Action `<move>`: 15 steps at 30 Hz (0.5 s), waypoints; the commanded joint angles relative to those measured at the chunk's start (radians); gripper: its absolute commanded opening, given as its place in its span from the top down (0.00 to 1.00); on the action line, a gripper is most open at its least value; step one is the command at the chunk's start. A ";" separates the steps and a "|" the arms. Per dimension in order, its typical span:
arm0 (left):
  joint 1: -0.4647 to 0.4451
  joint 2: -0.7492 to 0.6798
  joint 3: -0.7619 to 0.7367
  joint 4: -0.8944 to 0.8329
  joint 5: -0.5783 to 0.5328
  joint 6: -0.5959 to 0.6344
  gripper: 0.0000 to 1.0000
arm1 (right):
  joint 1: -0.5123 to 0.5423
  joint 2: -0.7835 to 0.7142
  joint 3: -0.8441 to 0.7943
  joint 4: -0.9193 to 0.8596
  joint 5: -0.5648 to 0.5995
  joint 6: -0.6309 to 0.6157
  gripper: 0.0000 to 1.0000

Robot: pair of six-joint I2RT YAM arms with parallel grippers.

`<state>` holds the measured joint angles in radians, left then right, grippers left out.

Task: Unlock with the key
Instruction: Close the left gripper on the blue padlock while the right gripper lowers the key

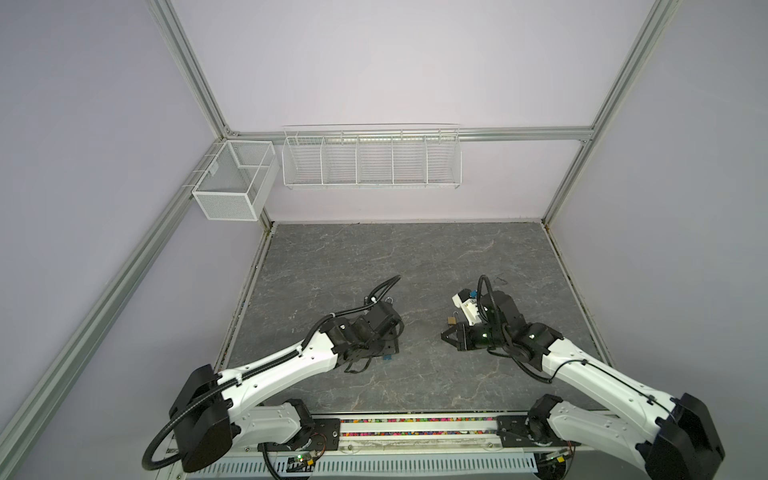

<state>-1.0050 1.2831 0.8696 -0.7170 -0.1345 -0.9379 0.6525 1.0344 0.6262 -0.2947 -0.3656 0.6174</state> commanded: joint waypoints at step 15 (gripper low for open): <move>-0.032 0.325 0.139 -0.061 -0.076 -0.091 0.39 | 0.005 0.002 -0.036 0.068 0.066 0.073 0.94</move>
<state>-1.0351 1.5730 0.9432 -0.7494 -0.1608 -1.0000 0.6525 1.0332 0.6163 -0.2565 -0.3187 0.6662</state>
